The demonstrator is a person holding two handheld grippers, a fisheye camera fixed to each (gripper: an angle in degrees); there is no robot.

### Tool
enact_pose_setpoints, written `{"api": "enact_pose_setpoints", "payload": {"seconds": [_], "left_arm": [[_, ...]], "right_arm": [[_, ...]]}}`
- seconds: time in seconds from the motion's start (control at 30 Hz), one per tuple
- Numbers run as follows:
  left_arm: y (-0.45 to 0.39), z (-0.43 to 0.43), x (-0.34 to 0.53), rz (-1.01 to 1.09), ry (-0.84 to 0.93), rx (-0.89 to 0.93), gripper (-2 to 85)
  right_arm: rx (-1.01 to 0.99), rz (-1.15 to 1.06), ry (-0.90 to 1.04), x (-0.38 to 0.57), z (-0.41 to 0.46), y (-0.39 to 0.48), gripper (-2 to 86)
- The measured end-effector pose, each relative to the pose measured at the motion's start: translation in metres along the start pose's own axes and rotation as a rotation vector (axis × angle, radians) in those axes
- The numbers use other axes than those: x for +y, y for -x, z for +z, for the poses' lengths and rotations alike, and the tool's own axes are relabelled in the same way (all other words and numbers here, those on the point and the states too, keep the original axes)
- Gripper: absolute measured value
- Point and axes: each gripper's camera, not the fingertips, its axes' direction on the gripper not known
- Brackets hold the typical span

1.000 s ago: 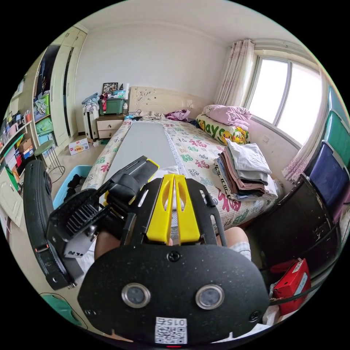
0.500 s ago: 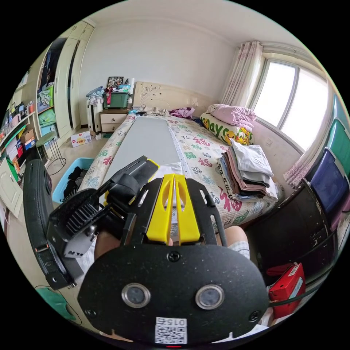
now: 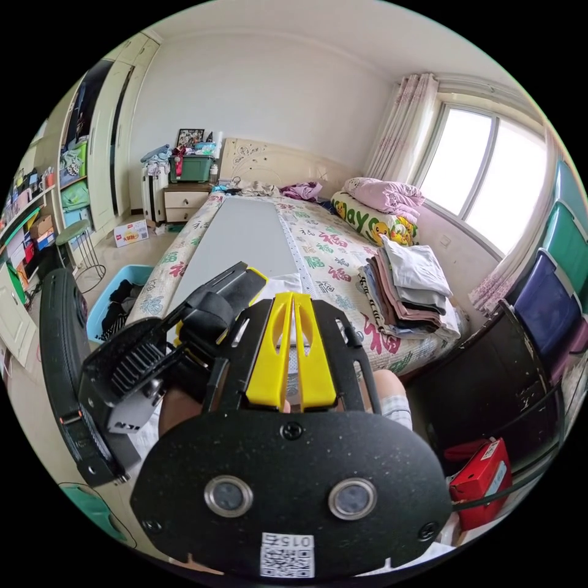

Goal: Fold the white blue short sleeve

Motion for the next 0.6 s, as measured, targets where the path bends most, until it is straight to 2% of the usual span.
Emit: {"api": "enact_pose_setpoints", "payload": {"seconds": [0.3, 0.5, 0.6], "left_arm": [[0.017, -0.008, 0.002, -0.024, -0.041, -0.01, -0.9], [0.024, -0.005, 0.013, -0.017, -0.136, -0.134, -0.9], [0.025, 0.01, 0.027, 0.034, -0.15, -0.178, -0.9]], "right_arm": [[-0.03, -0.037, -0.002, 0.03, 0.019, 0.035, -1.0], [-0.2, -0.048, 0.025, 0.057, 0.061, 0.035, -0.9], [-0.276, 0.024, 0.03, 0.083, 0.088, 0.019, -0.7]]}}
